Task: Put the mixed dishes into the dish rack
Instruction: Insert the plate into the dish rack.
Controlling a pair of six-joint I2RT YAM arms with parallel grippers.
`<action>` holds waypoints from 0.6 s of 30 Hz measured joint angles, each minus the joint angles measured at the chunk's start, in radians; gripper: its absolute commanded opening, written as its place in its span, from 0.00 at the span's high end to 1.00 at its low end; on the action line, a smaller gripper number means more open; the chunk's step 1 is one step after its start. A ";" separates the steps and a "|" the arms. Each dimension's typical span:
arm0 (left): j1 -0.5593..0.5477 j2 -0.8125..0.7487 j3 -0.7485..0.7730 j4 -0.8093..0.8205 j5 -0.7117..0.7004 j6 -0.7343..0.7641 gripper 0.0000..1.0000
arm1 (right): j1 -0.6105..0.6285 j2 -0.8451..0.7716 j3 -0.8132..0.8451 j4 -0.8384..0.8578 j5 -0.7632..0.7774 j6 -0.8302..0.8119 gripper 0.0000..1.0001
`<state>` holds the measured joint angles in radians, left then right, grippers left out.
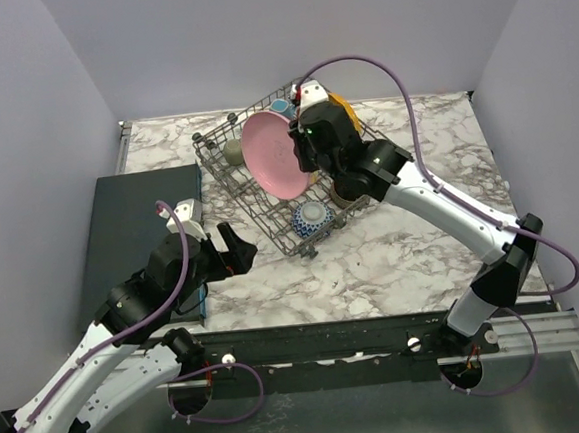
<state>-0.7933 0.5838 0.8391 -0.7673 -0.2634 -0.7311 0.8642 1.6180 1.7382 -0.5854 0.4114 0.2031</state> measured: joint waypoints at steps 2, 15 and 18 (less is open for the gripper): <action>0.000 -0.001 0.000 0.002 0.000 0.000 0.01 | 0.002 0.034 0.024 0.000 0.033 -0.017 1.00; 0.000 -0.005 -0.004 0.003 -0.015 0.013 0.01 | 0.047 0.226 0.157 -0.003 0.173 -0.115 1.00; 0.000 -0.011 -0.004 0.003 -0.018 0.014 0.01 | 0.061 0.256 0.187 -0.002 0.208 -0.145 1.00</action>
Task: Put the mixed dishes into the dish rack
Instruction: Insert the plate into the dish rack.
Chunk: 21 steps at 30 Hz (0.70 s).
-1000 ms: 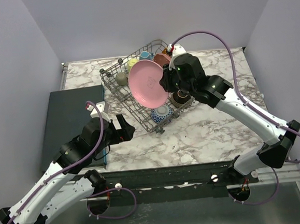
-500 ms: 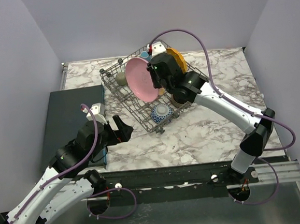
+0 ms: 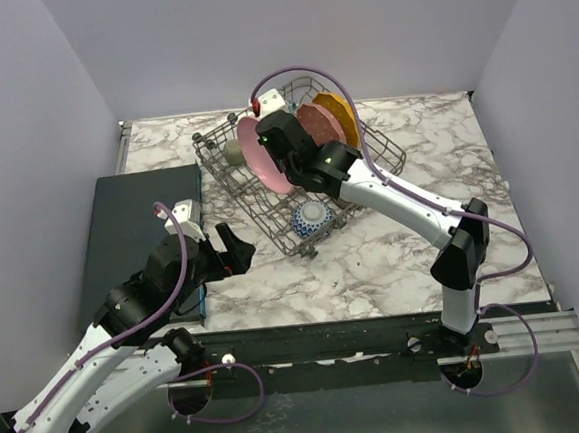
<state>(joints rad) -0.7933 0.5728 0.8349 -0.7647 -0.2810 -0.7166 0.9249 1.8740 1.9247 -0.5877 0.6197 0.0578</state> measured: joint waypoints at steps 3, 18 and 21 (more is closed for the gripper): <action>0.000 -0.005 0.000 0.000 -0.001 0.000 0.01 | 0.008 0.027 0.019 0.002 0.035 -0.037 1.00; 0.000 -0.007 0.000 0.000 -0.002 0.000 0.01 | 0.010 0.155 0.070 0.042 0.095 -0.157 1.00; 0.000 -0.007 0.000 0.000 -0.004 0.000 0.01 | 0.010 0.169 0.074 0.051 0.103 -0.177 1.00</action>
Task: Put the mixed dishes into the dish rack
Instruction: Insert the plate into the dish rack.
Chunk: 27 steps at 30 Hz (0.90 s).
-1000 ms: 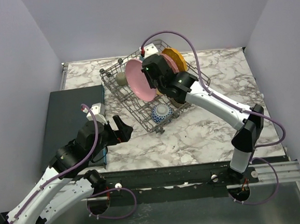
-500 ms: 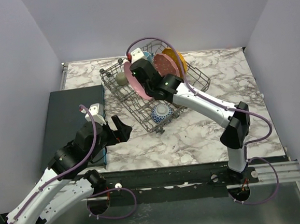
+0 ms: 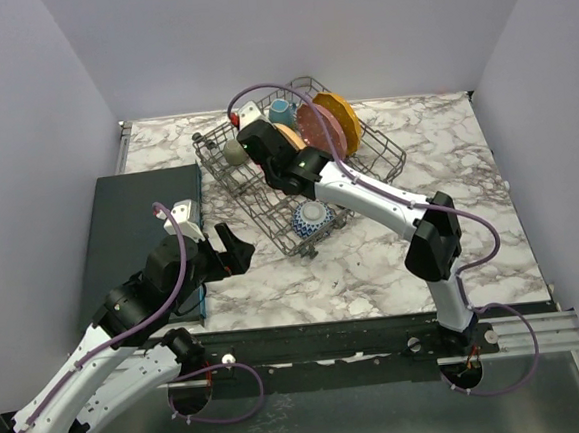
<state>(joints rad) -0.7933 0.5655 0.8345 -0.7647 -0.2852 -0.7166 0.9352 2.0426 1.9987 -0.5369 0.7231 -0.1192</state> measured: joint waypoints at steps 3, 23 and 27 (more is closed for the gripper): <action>0.000 0.000 0.000 0.000 0.000 0.000 0.01 | 0.000 0.018 0.013 0.017 0.017 -0.027 1.00; 0.000 0.000 0.000 0.000 -0.001 0.000 0.01 | -0.003 0.071 0.013 0.065 0.038 -0.071 1.00; 0.000 0.000 0.000 0.000 -0.002 0.000 0.01 | -0.008 0.085 0.013 0.065 0.038 -0.064 0.99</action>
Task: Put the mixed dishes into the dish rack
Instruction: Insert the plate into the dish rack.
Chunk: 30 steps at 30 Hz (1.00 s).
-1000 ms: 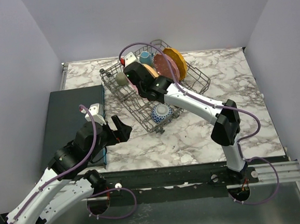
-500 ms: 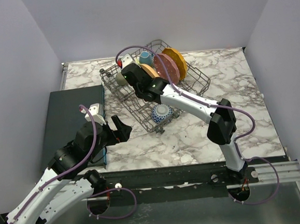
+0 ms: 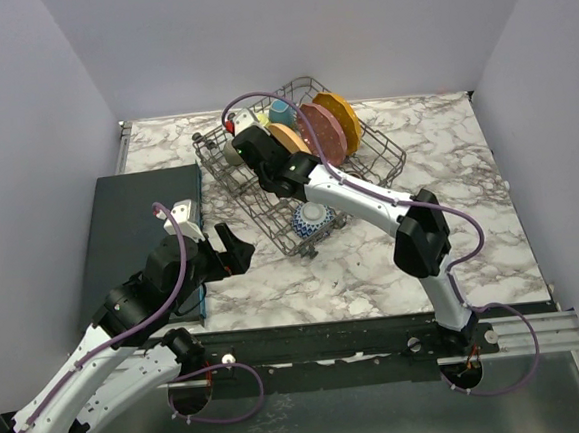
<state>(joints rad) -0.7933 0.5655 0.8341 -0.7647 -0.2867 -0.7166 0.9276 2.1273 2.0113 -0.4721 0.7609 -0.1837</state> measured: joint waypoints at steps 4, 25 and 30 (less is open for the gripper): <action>0.000 0.000 0.000 0.000 0.000 0.000 0.01 | -0.003 0.005 0.000 0.000 0.000 0.003 1.00; 0.002 0.000 -0.001 0.000 -0.003 0.000 0.01 | -0.019 0.011 0.000 -0.001 -0.019 0.037 0.99; 0.002 0.000 -0.001 0.000 -0.003 0.000 0.01 | -0.025 0.014 0.000 -0.001 -0.019 0.037 1.00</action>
<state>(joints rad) -0.7918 0.5655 0.8333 -0.7647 -0.2893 -0.7166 0.9028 2.1418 2.0109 -0.4732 0.7422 -0.1463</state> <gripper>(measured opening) 0.988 0.229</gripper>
